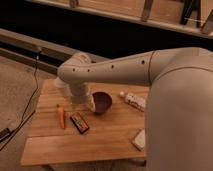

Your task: Place the white sponge in the ceramic bowl

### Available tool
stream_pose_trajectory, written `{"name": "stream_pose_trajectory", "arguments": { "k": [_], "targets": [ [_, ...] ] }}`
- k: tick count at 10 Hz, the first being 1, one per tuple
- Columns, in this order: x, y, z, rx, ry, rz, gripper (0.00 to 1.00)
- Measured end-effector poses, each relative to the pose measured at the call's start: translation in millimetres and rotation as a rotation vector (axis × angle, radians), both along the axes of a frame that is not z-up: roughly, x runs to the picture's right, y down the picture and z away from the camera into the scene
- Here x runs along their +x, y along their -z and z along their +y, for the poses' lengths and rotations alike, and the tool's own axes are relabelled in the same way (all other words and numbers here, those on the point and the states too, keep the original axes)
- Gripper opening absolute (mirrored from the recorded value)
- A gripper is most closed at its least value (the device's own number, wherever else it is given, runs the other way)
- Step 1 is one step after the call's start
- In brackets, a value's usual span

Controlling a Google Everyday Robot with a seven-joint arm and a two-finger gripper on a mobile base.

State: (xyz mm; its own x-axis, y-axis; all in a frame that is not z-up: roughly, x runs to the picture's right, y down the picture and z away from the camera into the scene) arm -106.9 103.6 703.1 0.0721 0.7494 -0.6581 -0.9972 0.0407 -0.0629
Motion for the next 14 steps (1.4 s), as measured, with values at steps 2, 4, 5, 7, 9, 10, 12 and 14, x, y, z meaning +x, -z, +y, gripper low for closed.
{"name": "stream_pose_trajectory", "arguments": {
  "k": [2,4,5,7,9,10,12,14],
  "targets": [
    [0,0.0,0,0.0,0.0,0.0,0.65],
    [0,0.0,0,0.0,0.0,-0.001,0.65],
    [0,0.1,0,0.0,0.0,-0.001,0.65],
    [2,0.6,0,-0.003,0.002,0.005,0.65],
    [27,1.3,-6,0.018,-0.017,0.072,0.65],
    [37,3.1,-9,0.03,-0.027,0.096,0.65],
    [73,7.3,-17,0.066,-0.076,0.174,0.65],
    [95,10.3,-21,0.109,-0.133,0.223,0.65]
  ]
}}
